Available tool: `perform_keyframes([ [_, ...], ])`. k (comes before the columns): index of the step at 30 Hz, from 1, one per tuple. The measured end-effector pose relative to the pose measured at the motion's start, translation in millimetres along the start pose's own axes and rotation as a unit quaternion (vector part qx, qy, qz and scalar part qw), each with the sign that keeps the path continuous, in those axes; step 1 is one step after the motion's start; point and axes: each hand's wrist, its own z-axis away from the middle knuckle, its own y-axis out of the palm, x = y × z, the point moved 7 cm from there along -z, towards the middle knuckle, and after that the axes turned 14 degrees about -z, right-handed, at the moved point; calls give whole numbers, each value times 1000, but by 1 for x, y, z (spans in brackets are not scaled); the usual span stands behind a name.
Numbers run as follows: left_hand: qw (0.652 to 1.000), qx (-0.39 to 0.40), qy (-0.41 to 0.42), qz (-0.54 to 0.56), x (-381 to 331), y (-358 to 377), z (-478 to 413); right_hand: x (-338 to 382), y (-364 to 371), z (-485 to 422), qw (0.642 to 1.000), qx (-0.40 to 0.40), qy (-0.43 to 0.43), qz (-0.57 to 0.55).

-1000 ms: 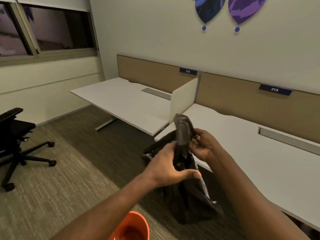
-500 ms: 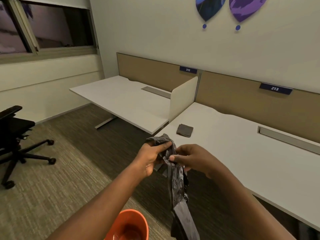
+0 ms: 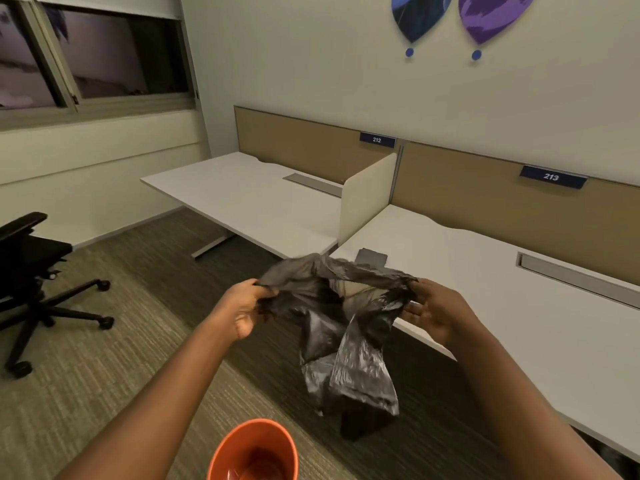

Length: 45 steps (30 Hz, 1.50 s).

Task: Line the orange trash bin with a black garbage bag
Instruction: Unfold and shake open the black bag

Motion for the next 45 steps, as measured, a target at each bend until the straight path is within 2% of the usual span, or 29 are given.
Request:
perform_keyframes([
  [3, 987, -39, -75, 136, 5, -20, -3, -13, -10, -6, 984, -31, 82, -152],
  [5, 982, -59, -95, 150, 5, -27, -3, -19, -13, -8, 977, -51, 96, -181],
  [7, 985, -51, -104, 126, 3, -26, -2, -23, -14, -10, 981, -66, 93, -154],
  [8, 988, -33, -107, 107, 2, -23, -2, -23, -15, -10, 988, -78, 79, -103],
  [10, 993, -20, -104, 49, 1, -24, -4, -10, -18, -12, 990, -98, -4, 104],
  [11, 995, -26, -98, 1, -1, -27, -5, 0, -15, -12, 967, -89, -64, 230],
  [13, 990, -36, -91, -105, -2, -36, -7, 10, -5, -13, 894, -27, -143, 424],
  [14, 985, -29, -91, -143, -1, -40, -9, 9, -2, -15, 872, 0, -144, 468],
  [16, 981, 10, -104, -165, 2, -44, -12, 9, -5, -19, 859, 19, -114, 498],
  [17, 982, 35, -111, -150, 5, -45, -13, 10, -7, -20, 875, 17, -94, 474],
  [18, 984, 58, -115, -124, 7, -46, -14, 12, -11, -22, 907, 3, -76, 415],
  [20, 987, 83, -120, -68, 16, -49, -18, 12, -21, -28, 975, -37, -50, 213],
  [22, 985, 100, -134, -50, 28, -46, -22, 1, -21, -34, 995, -48, -29, 87],
  [23, 981, 99, -147, -76, 35, -42, -22, -8, -20, -35, 995, -47, -10, 92],
  [25, 960, 61, -149, -230, 41, -36, -18, -23, -17, -35, 983, -50, 14, 179],
  [27, 891, 1, -103, -441, 33, -33, -17, -24, -8, -31, 966, -51, 8, 255],
  [29, 806, -93, 40, -583, 3, -20, -12, -22, 8, -30, 960, -28, 0, 279],
  [30, 796, -112, 138, -579, -14, -4, -6, -21, 19, -29, 955, -6, -4, 296],
  [31, 800, -89, 221, -551, -27, 15, 2, -22, 34, -26, 947, 25, -8, 320],
  [33, 809, 15, 276, -519, -38, 58, 15, -23, 66, -17, 927, 98, -20, 360],
  [35, 836, 103, 232, -487, -34, 88, 19, -23, 95, -7, 911, 162, -34, 379],
  [37, 881, 117, 171, -426, -29, 95, 13, -18, 114, 2, 879, 208, -74, 423],
  [38, 904, 98, 152, -388, -30, 92, 7, -16, 118, 3, 849, 216, -107, 471],
  [39, 926, 81, 134, -344, -29, 87, 2, -14, 118, 1, 803, 208, -143, 540],
  [40, 946, 73, 113, -294, -28, 83, -1, -12, 112, -3, 739, 177, -180, 625],
  [41, 962, 64, 95, -249, -27, 79, -6, -10, 104, -9, 670, 128, -211, 700],
  [42, 973, 54, 78, -210, -26, 74, -9, -10, 92, -16, 616, 76, -228, 750],
  [43, 982, 47, 65, -174, -25, 71, -14, -11, 78, -23, 591, 32, -229, 773],
  [45, 991, 36, 55, -117, -24, 64, -19, -16, 46, -35, 609, -27, -194, 768],
])
